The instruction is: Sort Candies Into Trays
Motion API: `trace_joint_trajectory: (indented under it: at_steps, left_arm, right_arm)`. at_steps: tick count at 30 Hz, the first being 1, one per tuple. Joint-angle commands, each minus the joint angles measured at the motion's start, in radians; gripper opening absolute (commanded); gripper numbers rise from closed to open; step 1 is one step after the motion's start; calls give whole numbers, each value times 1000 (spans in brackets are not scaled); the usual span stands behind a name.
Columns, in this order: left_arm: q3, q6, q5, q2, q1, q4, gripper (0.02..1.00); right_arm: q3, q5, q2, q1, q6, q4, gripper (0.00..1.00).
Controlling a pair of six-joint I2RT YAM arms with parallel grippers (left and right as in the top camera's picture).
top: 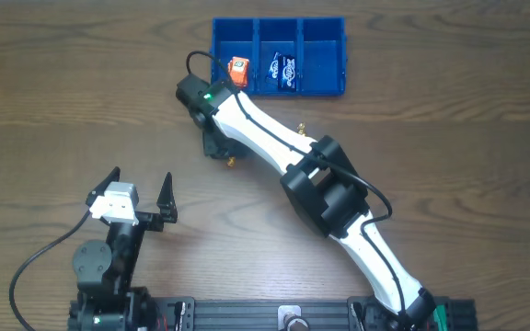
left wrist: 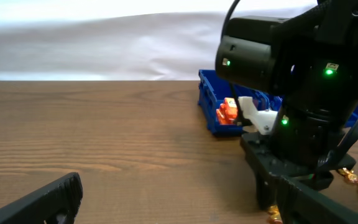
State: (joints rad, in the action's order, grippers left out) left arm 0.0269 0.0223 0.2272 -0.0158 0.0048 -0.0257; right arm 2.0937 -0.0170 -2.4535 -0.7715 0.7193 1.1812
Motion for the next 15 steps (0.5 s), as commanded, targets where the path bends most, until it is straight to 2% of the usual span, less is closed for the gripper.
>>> trace_joint_trajectory:
  at_steps: [1, 6, 8, 9, 15]
  left_arm:
    - [-22, -10, 13, 5, 1, -29, 998]
    - [-22, -10, 13, 5, 1, -29, 996]
    - [-22, -10, 13, 5, 1, -29, 998]
    - [-22, -10, 13, 5, 1, -29, 998]
    - [-22, -10, 13, 5, 1, -29, 998]
  right_arm:
    - [2, -32, 161, 90, -74, 7, 110]
    - [5, -154, 335, 199, -125, -10, 117]
    - [14, -238, 372, 252, -127, -24, 117]
    - [17, -299, 380, 301, -174, -58, 139]
    - [14, -323, 317, 405, -277, -186, 156]
